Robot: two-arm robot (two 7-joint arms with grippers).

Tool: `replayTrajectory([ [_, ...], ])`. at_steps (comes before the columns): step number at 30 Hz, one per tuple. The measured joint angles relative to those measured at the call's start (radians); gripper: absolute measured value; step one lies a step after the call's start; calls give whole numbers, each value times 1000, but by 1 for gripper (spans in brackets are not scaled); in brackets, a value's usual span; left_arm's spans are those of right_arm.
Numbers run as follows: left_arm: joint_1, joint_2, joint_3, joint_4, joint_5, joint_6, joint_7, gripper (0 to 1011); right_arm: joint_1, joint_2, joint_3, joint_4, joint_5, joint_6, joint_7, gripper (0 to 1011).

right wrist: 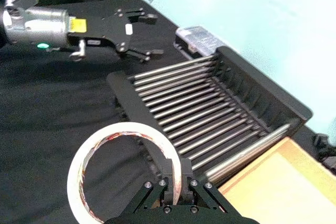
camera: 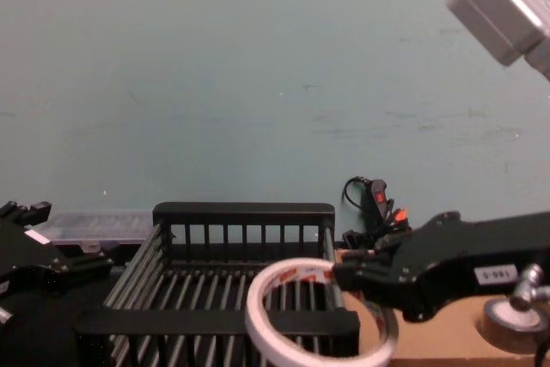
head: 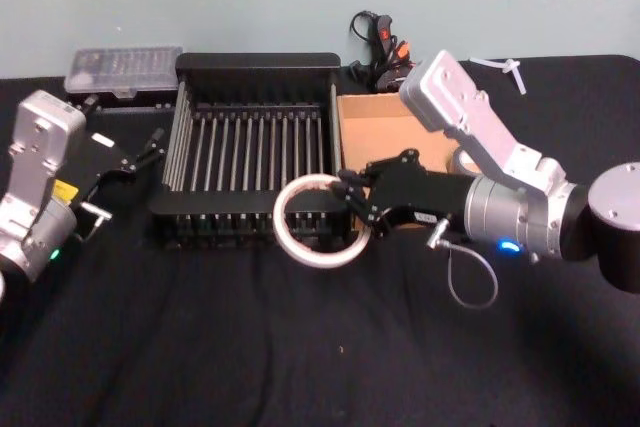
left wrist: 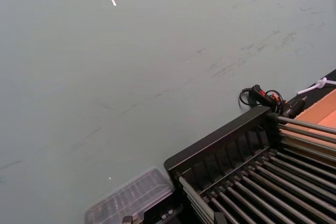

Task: Pick up the white tape and place it into the black box , Pick up the silver tape and place it into the brown box.

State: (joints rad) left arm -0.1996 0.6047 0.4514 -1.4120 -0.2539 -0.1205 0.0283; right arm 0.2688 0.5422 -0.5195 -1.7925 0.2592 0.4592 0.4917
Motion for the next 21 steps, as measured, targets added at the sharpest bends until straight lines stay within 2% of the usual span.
replayTrajectory([
  [6,0,0,0,0,0,0,0,1001,32,-18,3,32,-5,-14,-13,93],
  [11,0,0,0,0,0,0,0,1001,73,-44,3,82,-23,-41,-27,93],
  [21,0,0,0,0,0,0,0,1002,157,-105,-9,224,-79,-129,-40,93],
])
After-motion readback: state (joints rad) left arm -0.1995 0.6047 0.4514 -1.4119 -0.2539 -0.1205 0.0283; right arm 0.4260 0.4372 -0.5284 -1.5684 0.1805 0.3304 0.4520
